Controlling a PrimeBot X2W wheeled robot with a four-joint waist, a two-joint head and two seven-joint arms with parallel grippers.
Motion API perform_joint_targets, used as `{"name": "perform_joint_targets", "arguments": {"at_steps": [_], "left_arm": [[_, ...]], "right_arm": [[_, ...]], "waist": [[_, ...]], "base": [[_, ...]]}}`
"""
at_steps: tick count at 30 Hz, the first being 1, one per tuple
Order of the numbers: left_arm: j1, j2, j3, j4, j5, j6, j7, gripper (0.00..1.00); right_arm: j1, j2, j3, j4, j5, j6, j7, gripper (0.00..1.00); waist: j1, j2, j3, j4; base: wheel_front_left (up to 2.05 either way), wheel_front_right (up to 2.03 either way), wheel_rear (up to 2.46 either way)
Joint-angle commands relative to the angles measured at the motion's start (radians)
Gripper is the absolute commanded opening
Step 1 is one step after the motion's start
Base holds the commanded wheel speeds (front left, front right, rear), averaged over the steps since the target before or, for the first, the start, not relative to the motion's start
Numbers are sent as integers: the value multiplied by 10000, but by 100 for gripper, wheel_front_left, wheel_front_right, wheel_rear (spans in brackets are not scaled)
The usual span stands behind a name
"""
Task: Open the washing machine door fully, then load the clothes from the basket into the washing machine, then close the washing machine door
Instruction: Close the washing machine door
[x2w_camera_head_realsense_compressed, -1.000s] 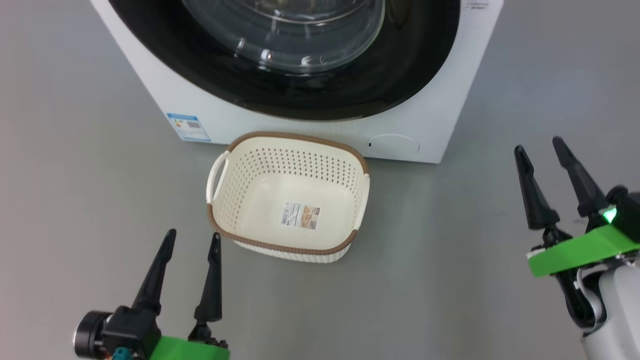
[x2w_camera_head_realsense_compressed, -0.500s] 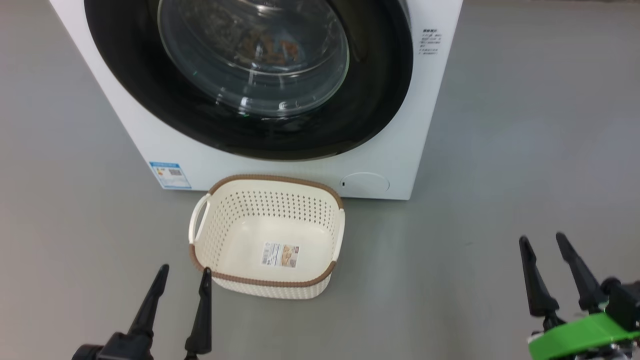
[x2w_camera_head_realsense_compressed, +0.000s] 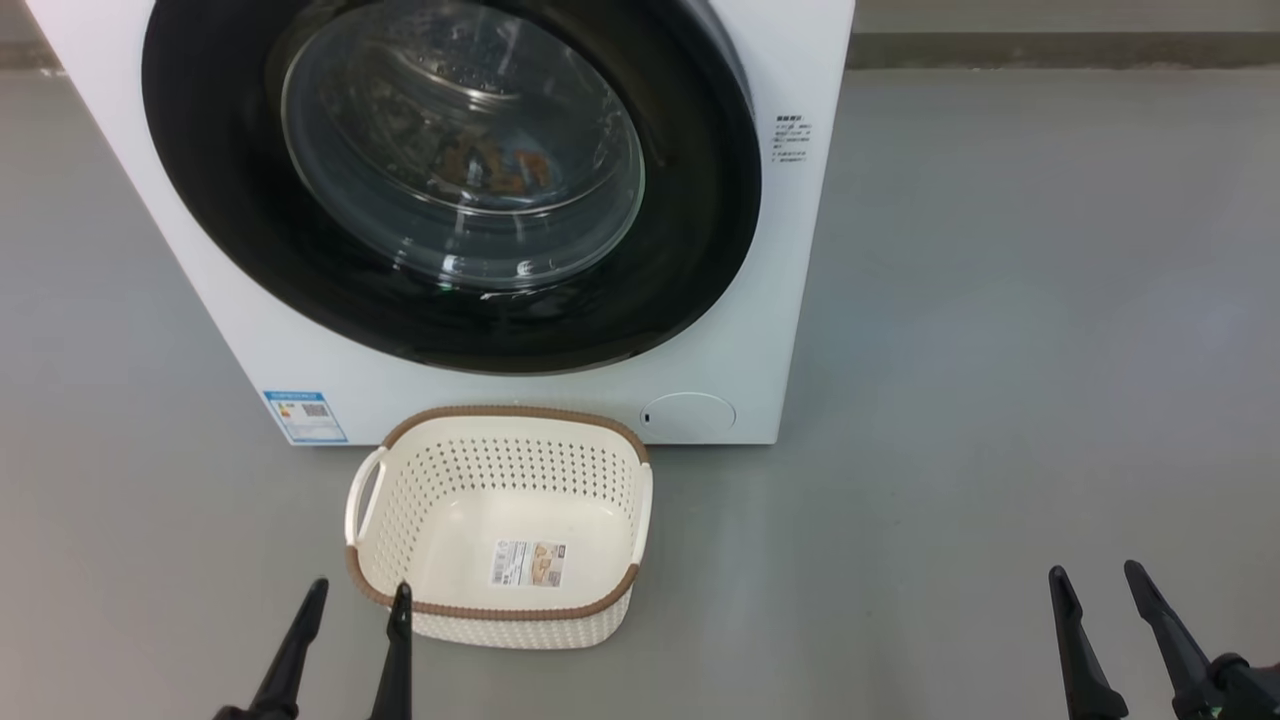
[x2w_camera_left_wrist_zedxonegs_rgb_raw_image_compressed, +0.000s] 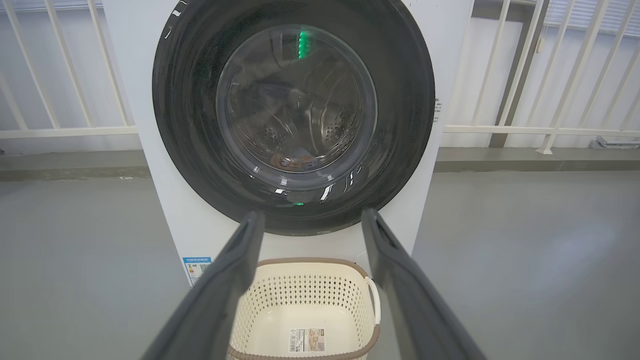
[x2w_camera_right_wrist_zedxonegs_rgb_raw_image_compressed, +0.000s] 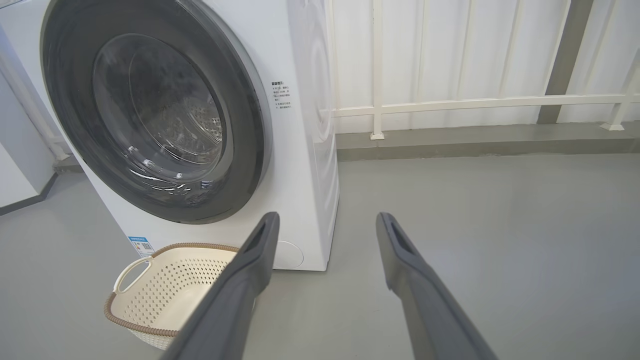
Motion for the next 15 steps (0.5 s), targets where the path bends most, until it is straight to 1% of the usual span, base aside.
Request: {"name": "perform_joint_targets", "arguments": {"at_steps": [1,9,15], "left_arm": [[-118,111,363,-135,-12,-81,-93,100],[-10,140,432,-90,-38,-100,-93,100],[-27,154,437,-80,-22,-93,-93,100]], "right_arm": [[-8,-79,131,-373,-118,-29,-28,100],[214,251,14,-718,-303,-29,67,100],[230,340,31,-748,-360,-29,86,100]], "waist": [[1,0,-114,-80],[1,0,-344,-190],[1,0,-380,-205]], "base": [[0,0,0],[0,0,0],[0,0,0]]}}
